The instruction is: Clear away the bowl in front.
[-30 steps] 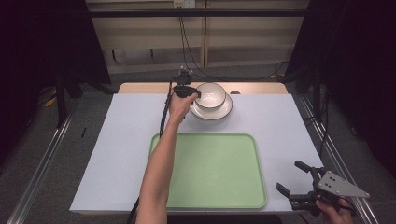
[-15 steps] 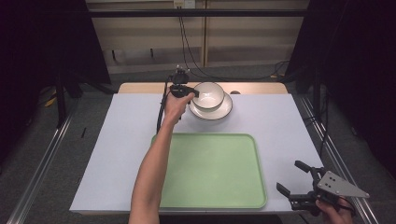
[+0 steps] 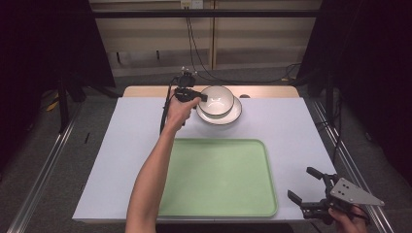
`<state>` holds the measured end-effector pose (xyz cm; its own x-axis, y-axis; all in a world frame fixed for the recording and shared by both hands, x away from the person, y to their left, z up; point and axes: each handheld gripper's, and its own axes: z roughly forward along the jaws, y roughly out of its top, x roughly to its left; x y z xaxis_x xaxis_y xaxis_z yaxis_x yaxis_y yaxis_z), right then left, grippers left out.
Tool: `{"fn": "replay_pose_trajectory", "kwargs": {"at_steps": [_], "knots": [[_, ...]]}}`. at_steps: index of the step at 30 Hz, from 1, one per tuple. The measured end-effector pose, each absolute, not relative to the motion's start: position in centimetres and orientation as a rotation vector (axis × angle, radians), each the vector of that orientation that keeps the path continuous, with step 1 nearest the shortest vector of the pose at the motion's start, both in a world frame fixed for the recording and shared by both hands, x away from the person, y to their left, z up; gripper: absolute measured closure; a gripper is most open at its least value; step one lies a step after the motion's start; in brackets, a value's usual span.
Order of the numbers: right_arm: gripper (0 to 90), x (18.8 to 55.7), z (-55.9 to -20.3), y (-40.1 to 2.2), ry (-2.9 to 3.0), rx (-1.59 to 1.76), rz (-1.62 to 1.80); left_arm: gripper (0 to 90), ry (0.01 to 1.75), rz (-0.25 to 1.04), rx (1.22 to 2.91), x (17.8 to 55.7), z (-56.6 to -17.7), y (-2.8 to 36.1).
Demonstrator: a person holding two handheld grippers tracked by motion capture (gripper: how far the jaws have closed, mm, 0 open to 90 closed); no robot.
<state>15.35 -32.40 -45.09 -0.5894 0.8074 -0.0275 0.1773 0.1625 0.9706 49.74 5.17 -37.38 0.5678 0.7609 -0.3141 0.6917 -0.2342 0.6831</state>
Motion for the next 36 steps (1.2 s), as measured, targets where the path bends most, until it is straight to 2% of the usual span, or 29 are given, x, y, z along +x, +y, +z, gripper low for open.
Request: {"fn": "replay_pose_trajectory", "kwargs": {"at_steps": [19,36], "knots": [[1.9,15.4,-45.1,-32.3,1.893,0.934,1.457,82.7,1.088,0.086,2.009,46.8,-37.0,4.7],[1.1,15.4,-45.1,-32.3,1.874,0.918,1.468,82.7,1.004,0.024,2.058,45.0,-37.5,1.5]]}}
